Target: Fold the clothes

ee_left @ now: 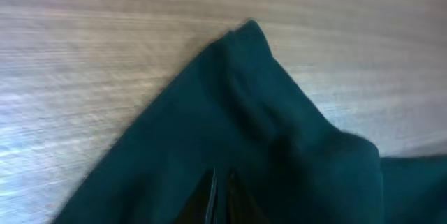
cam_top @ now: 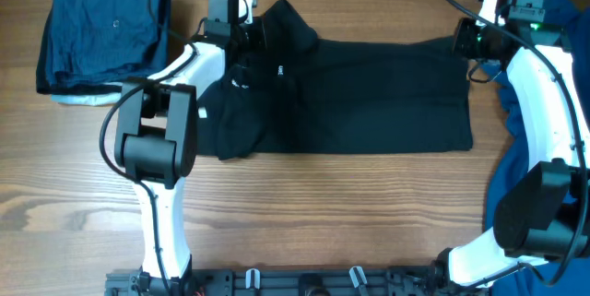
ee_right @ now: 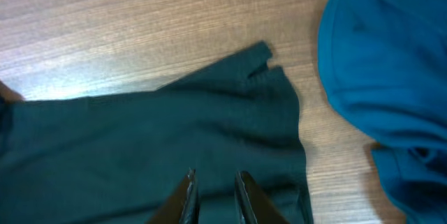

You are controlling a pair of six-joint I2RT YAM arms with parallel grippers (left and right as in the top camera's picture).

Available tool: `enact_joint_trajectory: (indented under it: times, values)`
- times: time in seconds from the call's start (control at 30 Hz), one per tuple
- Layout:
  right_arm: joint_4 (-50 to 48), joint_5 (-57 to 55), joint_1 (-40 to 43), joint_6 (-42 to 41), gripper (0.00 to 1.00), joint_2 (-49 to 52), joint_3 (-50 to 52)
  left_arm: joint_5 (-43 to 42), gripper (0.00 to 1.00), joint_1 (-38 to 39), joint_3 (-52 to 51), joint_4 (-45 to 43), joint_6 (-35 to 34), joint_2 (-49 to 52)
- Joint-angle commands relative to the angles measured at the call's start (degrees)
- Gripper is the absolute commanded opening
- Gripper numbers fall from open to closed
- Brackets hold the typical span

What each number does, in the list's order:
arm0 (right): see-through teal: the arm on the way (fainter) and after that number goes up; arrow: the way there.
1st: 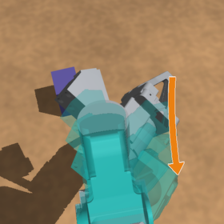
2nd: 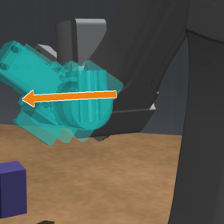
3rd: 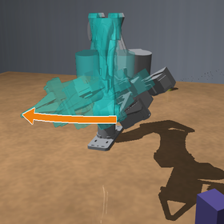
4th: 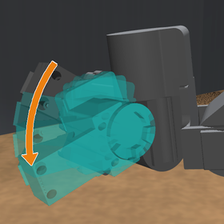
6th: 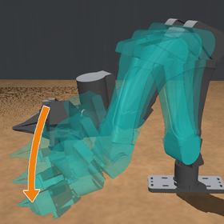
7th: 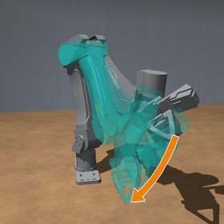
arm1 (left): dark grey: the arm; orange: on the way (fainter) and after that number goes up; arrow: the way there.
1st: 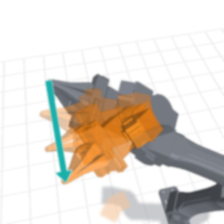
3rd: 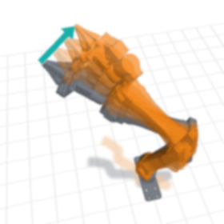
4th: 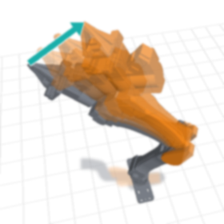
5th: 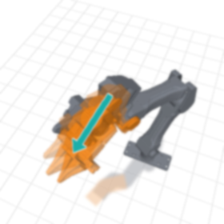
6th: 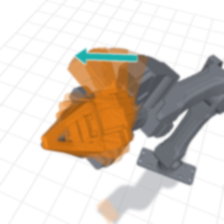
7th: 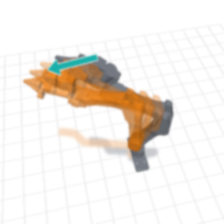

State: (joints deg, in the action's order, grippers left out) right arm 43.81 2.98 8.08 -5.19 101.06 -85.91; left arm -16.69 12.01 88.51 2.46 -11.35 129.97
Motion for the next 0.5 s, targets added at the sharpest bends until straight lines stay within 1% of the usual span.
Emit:
enact_joint_trajectory:
  times: [0.0,0.1,0.13,0.23,0.3,0.33,0.47]
  values:
    - [1.92,0.48,0.15,-0.81,0.18,0.74,0.33,5.55,0.05,0.70,0.39,1.73,2.19,0.31]
    - [3.67,0.48,0.15,-0.81,0.17,0.74,0.33,9.81,0.04,0.68,0.39,1.81,2.21,1.33]
    - [3.85,0.48,0.15,-0.83,0.15,0.74,0.33,10.21,0.04,0.68,0.39,1.60,2.34,1.92]
    - [3.91,0.48,0.15,-0.81,0.15,0.74,0.33,10.80,0.05,0.68,0.39,0.98,3.67,4.07]
    - [3.91,0.48,0.15,-0.81,0.15,0.74,0.33,12.81,0.05,0.63,0.39,1.25,3.67,4.98]
    - [3.91,0.46,0.15,-0.83,0.15,0.74,0.33,14.45,0.05,0.63,0.39,1.75,3.65,5.16]
    - [3.96,0.46,0.15,-0.79,0.15,0.74,0.33,25.51,0.04,0.22,0.39,4.37,3.50,5.35]
